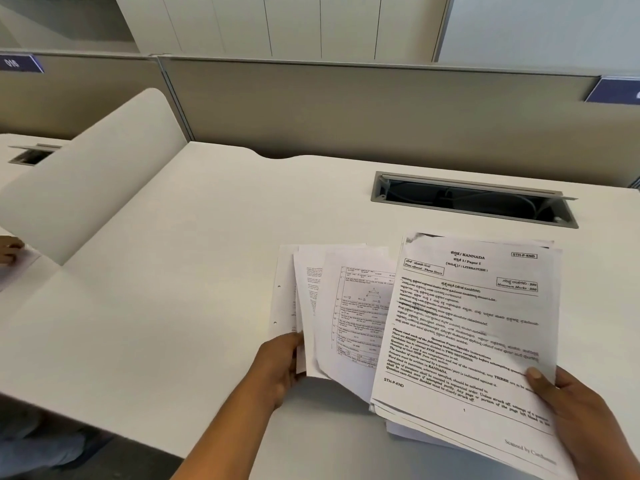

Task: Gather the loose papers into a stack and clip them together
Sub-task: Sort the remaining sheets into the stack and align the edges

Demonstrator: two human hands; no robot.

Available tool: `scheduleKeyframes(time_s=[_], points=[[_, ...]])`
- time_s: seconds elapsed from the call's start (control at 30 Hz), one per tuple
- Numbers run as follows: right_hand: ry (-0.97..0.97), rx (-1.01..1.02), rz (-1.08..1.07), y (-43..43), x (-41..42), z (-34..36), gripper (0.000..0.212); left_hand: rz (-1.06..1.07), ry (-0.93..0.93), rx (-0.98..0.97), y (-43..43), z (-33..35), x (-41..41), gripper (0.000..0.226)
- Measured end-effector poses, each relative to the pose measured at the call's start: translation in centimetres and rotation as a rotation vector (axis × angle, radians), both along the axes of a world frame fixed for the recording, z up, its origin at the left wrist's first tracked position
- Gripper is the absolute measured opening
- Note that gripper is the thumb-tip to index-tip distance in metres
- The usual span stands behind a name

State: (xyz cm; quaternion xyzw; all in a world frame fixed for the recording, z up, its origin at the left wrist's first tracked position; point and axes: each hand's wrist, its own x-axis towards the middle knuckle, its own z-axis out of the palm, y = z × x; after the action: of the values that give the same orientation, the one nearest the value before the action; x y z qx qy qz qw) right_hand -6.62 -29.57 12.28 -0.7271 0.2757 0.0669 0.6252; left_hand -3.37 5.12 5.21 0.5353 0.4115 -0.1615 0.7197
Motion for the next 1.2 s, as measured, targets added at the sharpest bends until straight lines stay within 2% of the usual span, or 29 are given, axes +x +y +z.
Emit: scheduleKeyframes(time_s=[0.1,0.2,0.23,0.33,0.77,0.97,1.2], points=[[-0.003,-0.001,-0.006,-0.2,-0.1,0.1,0.018,-0.167,-0.072,0.291,-0.1,-0.1,-0.1,0.012],[-0.003,-0.034,-0.01,-0.3,-0.1,0.1,0.018,-0.456,-0.131,0.899,0.1,0.1,-0.1,0.017],[-0.004,-0.038,-0.01,-0.2,-0.2,0.5,0.018,-0.49,-0.137,1.066,0.2,0.2,-0.1,0.02],[-0.018,-0.035,-0.015,-0.1,-0.2,0.8,0.017,-0.379,-0.195,1.216,1.2,0.8,-0.2,0.027],[-0.01,-0.019,-0.01,-0.1,-0.3,0.1,0.019,0.201,-0.356,1.199,8.7,8.9,-2.7,0.022],[-0.016,-0.02,0.004,0.6,-0.2,0.2,0.017,0.397,-0.501,0.793,7.1,11.3,-2.7,0.015],[-0.024,-0.002,0.027,1.5,0.3,0.3,0.013,0.155,-0.524,0.299,-0.5,11.8,-3.5,0.01]])
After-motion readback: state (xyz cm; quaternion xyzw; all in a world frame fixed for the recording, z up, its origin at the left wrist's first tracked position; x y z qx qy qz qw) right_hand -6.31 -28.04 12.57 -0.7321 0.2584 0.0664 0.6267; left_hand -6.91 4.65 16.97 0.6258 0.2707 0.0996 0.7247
